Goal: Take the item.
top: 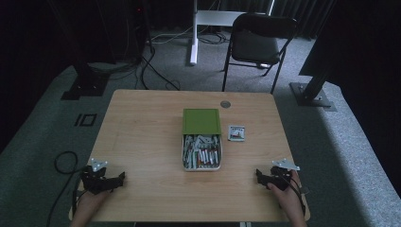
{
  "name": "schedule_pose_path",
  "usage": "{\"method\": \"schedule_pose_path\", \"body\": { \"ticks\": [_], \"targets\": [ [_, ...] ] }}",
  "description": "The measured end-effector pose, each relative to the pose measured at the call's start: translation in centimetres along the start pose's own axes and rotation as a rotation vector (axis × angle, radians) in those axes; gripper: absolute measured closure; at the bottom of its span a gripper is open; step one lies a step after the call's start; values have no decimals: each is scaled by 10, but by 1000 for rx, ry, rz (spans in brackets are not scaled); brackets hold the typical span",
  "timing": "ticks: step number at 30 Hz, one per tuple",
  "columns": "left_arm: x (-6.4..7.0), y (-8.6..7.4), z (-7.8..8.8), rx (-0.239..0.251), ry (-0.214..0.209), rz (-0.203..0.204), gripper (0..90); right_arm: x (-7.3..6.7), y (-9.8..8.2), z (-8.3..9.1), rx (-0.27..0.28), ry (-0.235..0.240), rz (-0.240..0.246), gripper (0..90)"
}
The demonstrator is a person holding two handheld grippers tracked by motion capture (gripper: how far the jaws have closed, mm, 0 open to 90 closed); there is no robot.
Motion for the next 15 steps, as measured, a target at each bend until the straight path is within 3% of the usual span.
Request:
{"method": "schedule_pose_path", "body": {
  "ticks": [15],
  "targets": [
    [0, 0, 0, 0, 0, 0, 11, -2, -8, 8, 0, 5, 4, 136]
  ]
}}
Point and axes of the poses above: each handheld gripper's, and its own axes: z roughly backward along the jaws, y roughly out of its top, x roughly to its right, the point moved 9 cm from there along -z, roughly forward along the jaws, and after that the axes turned 10 degrees about z, right-handed, at the moved point
